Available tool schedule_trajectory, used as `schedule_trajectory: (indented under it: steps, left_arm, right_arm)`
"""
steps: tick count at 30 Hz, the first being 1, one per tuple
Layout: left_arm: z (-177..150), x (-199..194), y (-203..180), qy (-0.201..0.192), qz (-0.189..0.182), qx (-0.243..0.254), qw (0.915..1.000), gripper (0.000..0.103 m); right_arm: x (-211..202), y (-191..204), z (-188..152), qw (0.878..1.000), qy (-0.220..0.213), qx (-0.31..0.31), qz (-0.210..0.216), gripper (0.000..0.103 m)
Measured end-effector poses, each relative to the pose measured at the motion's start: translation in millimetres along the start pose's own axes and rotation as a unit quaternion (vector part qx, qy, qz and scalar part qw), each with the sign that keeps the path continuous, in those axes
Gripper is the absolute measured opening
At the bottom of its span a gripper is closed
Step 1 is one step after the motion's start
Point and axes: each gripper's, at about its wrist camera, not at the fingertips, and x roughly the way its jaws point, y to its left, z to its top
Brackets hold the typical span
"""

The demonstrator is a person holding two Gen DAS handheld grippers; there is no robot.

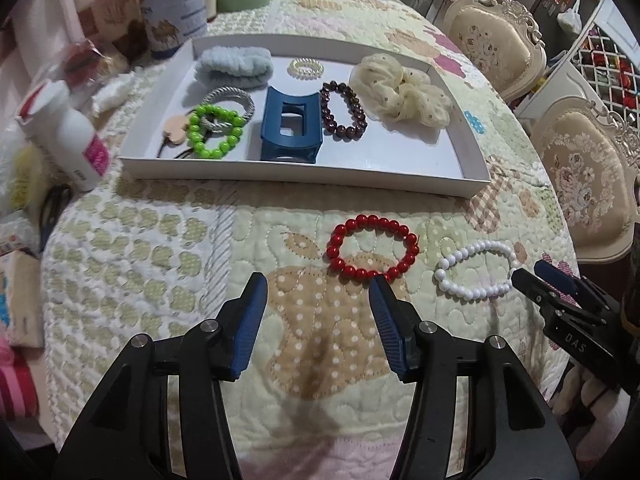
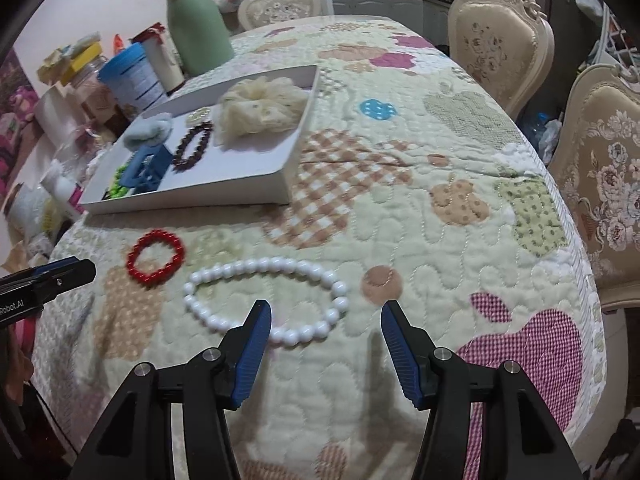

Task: Organize jewelry
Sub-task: 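Grasp the red bead bracelet with the left tool while the right tool grasps the white pearl bracelet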

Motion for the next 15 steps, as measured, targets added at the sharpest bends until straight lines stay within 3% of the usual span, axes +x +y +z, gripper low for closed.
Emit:
schedule_trajectory:
  steps: [9, 14, 15]
  left_arm:
    - [21, 38, -8, 0.021, 0.014, 0.032, 0.9992, 0.053]
    - [25, 53, -13, 0.023, 0.021, 0.05, 0.9983, 0.052]
    - [25, 54, -14, 0.018, 0.021, 0.056, 0.9981, 0.052]
  right_arm:
    - [21, -3, 7, 1.0, -0.009, -0.005, -0.006, 0.055]
    - [25, 1, 8, 0.999, -0.029, -0.03, -0.03, 0.032]
    - [25, 1, 8, 0.999, -0.031, -0.032, -0.031, 0.021]
